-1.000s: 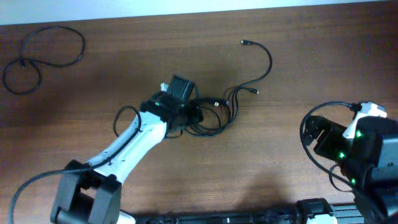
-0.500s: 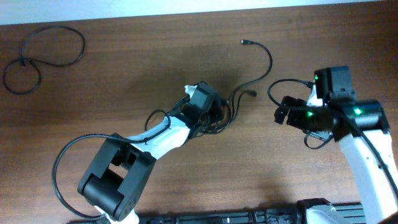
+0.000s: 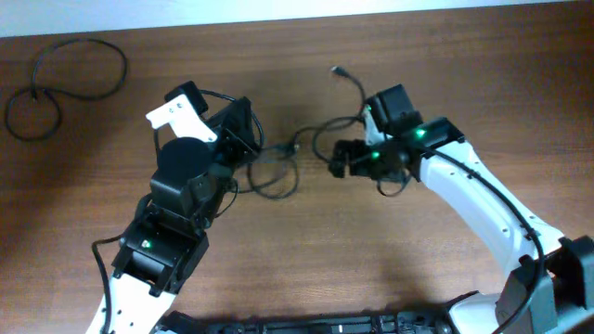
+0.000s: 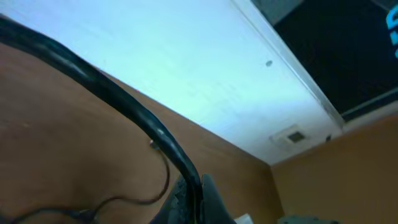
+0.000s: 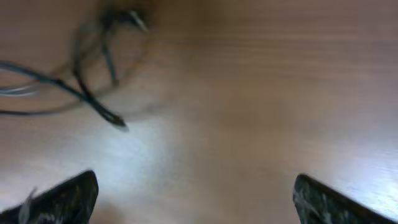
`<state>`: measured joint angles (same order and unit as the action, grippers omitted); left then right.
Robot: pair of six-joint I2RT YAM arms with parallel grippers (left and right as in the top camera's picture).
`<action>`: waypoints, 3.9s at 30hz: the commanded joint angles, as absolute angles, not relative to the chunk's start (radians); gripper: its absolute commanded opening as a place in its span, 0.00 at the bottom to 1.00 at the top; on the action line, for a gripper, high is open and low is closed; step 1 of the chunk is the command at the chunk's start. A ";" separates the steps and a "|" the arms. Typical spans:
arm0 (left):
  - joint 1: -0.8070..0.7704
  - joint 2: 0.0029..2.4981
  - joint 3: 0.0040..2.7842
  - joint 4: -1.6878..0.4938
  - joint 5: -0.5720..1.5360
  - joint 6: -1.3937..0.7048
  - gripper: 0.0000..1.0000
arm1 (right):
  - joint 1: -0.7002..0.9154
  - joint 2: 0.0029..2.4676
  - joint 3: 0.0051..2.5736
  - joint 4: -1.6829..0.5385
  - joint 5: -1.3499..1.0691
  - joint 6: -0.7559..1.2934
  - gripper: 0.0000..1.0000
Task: Untangle cables
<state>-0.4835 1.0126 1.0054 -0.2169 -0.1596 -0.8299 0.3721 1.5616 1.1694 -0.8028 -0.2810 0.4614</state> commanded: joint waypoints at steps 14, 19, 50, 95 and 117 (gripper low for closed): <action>-0.395 0.939 1.015 -0.154 -0.490 -0.648 0.00 | 0.402 1.888 1.177 -0.491 -0.322 0.444 0.04; -0.231 0.875 1.015 -0.185 -0.495 -0.612 0.00 | 0.069 1.869 1.177 -0.697 -0.258 0.445 0.04; 0.133 0.963 1.014 -0.487 0.815 -0.432 0.00 | 0.105 1.871 1.177 -0.712 -0.198 0.445 0.64; 0.134 0.651 1.193 -0.513 0.154 -0.670 0.00 | 0.105 1.871 1.177 -0.697 -0.198 0.445 0.64; 0.645 1.794 1.193 -0.239 -0.319 -0.826 0.00 | 0.105 1.871 1.177 -0.687 -0.198 0.453 0.64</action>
